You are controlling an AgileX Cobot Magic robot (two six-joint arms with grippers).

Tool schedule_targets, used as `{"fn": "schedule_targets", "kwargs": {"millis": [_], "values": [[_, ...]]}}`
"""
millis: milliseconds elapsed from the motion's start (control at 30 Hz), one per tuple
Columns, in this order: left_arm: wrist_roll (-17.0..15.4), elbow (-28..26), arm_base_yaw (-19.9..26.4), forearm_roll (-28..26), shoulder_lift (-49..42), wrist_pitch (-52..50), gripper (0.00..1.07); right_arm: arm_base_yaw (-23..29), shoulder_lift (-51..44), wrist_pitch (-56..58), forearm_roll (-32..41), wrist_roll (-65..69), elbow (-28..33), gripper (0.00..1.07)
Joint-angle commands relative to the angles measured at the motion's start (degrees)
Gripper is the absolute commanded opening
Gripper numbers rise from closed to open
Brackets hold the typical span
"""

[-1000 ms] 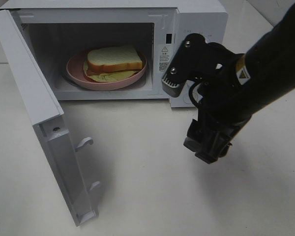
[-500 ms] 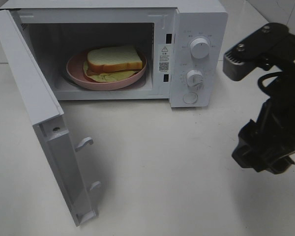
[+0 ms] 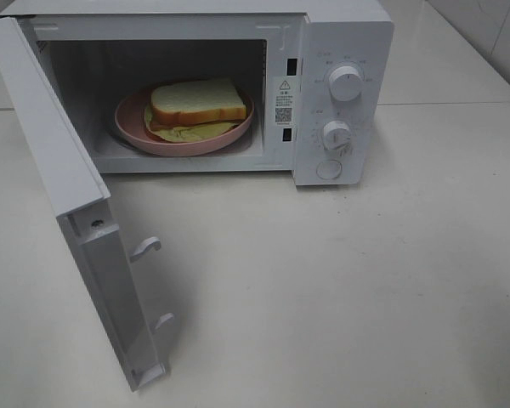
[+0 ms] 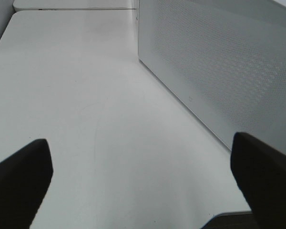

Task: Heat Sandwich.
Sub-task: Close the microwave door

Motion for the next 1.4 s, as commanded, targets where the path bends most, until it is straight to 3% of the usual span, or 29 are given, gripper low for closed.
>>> {"fn": "schedule_targets", "kwargs": {"millis": [33, 400, 533, 633, 967, 1400], "values": [[-0.23, 0.11, -0.23, -0.06, -1.32, -0.74, 0.96, 0.06, -4.64, 2.75, 1.49, 1.26, 0.34, 0.76], [-0.23, 0.11, -0.23, -0.06, -1.32, -0.74, 0.96, -0.29, -17.93, 3.90, 1.20, 2.18, 0.86, 0.76], [-0.23, 0.11, -0.23, -0.06, -1.32, -0.74, 0.96, -4.98, -22.35, 3.90, 1.49, 2.18, 3.55, 0.76], [-0.23, 0.11, -0.23, -0.06, -1.32, -0.74, 0.96, -12.09, -27.27, 2.52, 1.15, 1.60, 6.07, 0.76], [-0.23, 0.11, -0.23, -0.06, -1.32, -0.74, 0.96, -24.24, -38.90, -3.27, 1.20, 0.57, 11.57, 0.76], [-0.23, 0.11, -0.23, -0.06, -1.32, -0.74, 0.96, -32.77, -48.76, -8.71, 3.32, -0.46, 17.88, 0.76]]}}
